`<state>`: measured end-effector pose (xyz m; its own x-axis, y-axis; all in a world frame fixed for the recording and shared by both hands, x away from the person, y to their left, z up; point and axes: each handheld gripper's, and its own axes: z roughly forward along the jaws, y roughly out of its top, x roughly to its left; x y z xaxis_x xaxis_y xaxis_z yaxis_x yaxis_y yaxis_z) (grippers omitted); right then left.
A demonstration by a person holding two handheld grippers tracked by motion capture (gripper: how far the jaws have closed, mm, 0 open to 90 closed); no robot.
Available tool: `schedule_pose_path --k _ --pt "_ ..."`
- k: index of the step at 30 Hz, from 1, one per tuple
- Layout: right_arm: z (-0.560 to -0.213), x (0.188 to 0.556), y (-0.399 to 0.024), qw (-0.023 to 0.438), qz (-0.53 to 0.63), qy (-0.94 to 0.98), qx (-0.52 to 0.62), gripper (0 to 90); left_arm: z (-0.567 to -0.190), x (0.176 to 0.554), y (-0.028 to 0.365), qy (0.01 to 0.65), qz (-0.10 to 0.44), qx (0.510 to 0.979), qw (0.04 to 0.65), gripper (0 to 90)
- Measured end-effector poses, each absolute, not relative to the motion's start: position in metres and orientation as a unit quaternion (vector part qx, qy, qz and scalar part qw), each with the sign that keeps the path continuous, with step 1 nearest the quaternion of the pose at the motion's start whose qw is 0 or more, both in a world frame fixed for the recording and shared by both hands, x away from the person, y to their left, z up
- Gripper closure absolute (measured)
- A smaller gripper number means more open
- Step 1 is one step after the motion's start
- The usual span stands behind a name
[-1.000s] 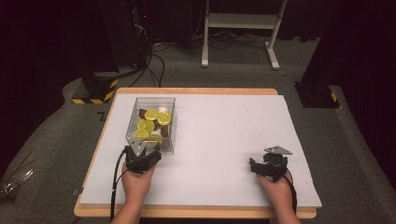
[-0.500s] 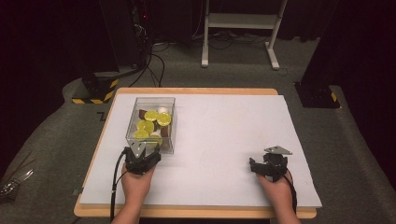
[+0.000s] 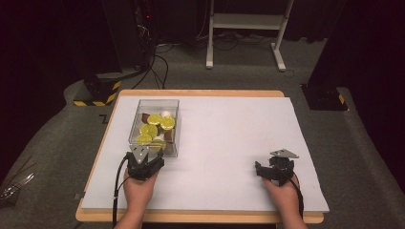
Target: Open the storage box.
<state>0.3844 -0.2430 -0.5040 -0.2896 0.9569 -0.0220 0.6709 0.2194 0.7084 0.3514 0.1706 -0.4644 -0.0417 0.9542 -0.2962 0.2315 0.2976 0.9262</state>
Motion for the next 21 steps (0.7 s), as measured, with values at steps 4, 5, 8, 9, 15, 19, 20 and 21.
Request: schedule_pose_path --k 4,5,8,9,15,19,20,21 --pt "-0.504 0.384 -0.243 0.237 0.302 0.744 0.547 12.9 -0.464 0.351 0.171 0.627 0.356 0.475 0.504 32.6" --pt "-0.504 0.384 -0.243 0.237 0.302 0.744 0.547 12.9 -0.464 0.35 0.171 0.627 0.357 0.475 0.504 32.6" --pt "-0.504 0.384 -0.243 0.237 0.302 0.744 0.547 13.0 -0.464 0.349 0.17 0.627 0.357 0.471 0.507 32.6" --pt "-0.504 0.384 -0.243 0.237 0.302 0.744 0.547 13.0 -0.465 0.348 0.17 0.626 0.358 0.475 0.504 32.6" --pt "-0.504 0.384 -0.243 0.237 0.302 0.744 0.547 13.0 -0.465 0.343 0.171 0.625 0.356 0.474 0.508 32.7" --pt "-0.504 0.384 -0.243 0.237 0.302 0.744 0.547 13.0 -0.464 0.338 0.171 0.625 0.355 0.476 0.507 32.7" --pt "-0.504 0.384 -0.243 0.237 0.302 0.744 0.547 13.0 -0.464 0.336 0.171 0.624 0.355 0.478 0.506 32.7" --pt "-0.504 0.384 -0.243 0.237 0.302 0.744 0.547 13.0 -0.465 0.335 0.171 0.624 0.355 0.475 0.508 32.7"
